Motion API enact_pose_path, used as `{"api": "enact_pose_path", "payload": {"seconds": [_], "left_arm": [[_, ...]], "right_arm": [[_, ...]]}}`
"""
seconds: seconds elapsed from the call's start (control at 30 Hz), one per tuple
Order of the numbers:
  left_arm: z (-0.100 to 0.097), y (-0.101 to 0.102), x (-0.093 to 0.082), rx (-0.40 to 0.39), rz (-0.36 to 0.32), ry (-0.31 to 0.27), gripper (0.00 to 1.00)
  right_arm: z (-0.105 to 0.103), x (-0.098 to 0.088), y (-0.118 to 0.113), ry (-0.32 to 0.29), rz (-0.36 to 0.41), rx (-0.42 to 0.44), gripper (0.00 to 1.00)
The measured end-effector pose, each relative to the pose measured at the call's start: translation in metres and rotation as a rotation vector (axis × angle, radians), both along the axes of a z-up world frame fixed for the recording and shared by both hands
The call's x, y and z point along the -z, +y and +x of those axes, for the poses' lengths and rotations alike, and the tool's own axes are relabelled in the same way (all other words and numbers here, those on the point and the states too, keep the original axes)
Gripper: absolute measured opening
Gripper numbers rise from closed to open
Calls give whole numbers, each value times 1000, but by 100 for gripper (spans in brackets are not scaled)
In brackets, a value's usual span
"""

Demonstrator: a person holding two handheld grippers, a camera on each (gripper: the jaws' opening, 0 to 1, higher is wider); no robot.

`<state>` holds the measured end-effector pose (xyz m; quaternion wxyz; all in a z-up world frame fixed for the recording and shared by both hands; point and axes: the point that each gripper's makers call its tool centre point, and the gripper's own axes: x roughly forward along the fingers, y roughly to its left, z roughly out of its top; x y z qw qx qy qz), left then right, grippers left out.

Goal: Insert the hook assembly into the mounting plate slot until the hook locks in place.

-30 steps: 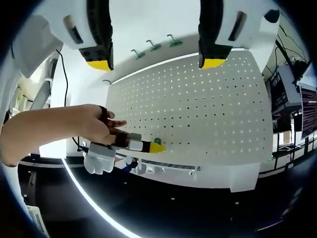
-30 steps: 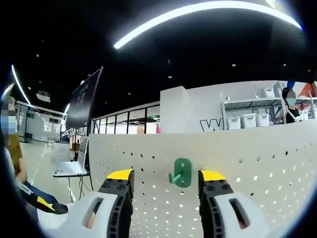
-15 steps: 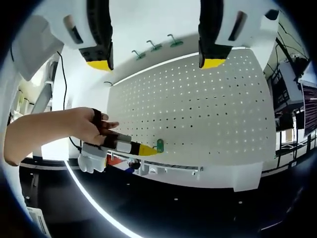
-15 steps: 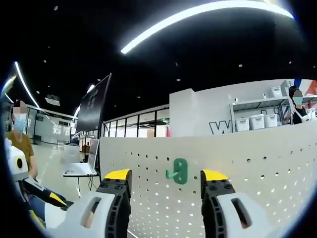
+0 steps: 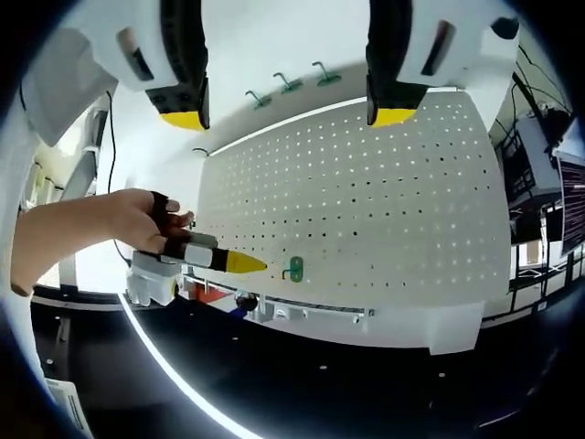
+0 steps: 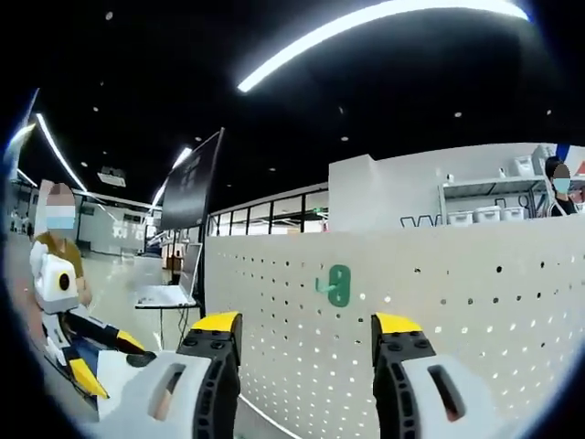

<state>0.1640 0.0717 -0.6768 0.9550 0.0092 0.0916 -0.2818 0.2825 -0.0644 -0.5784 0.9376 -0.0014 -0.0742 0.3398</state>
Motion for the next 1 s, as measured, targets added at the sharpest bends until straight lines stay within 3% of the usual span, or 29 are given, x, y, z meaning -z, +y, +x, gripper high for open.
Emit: {"api": "enact_pose_path", "payload": {"seconds": [0.4, 1.0], "left_arm": [[1, -1, 1, 6, -13, 0, 73], [1, 1, 4, 13, -3, 3, 74]], "right_arm": [[-32, 28, -26, 54, -30, -39, 57], [-61, 64, -61, 130, -58, 1, 61]]}}
